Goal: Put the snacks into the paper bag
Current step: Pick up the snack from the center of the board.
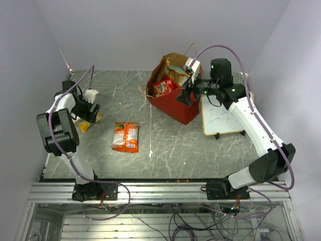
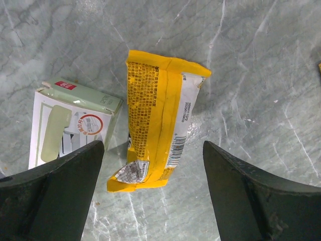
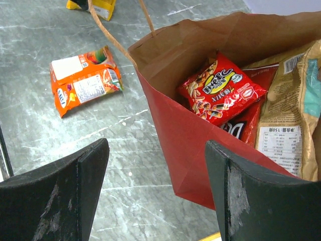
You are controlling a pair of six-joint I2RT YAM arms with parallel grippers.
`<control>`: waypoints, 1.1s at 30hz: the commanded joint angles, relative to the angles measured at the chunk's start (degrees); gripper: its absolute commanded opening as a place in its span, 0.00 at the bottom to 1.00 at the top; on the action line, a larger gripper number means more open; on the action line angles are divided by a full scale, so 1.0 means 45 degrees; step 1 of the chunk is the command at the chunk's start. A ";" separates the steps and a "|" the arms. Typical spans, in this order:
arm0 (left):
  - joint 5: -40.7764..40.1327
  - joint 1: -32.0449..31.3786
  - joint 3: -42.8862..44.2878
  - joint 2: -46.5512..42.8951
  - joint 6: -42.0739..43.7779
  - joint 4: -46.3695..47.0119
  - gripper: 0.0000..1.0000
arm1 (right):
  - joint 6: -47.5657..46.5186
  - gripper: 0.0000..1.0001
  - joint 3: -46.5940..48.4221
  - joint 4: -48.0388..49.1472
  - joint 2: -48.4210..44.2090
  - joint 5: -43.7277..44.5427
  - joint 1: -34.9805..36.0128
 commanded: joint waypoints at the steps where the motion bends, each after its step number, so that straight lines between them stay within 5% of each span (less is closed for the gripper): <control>1: 0.0222 0.0080 0.0147 0.0628 0.0538 -0.0173 0.93 | -0.0063 0.77 0.0243 0.0142 0.0144 0.0100 -0.0055; 10: -0.0774 0.0080 -0.0019 0.0299 0.0133 0.1403 0.98 | -0.0097 0.77 0.0473 -0.0012 0.0500 -0.0017 -0.0055; 20: 0.1072 0.0073 0.0072 -0.1317 0.0374 0.0569 0.99 | -0.0099 0.77 0.0463 -0.0009 0.0591 -0.0046 -0.0055; 33: 0.0682 -0.0064 -0.0258 -0.0927 0.1880 -0.0360 0.97 | -0.0033 0.78 0.0332 0.0084 0.0332 -0.0225 -0.0055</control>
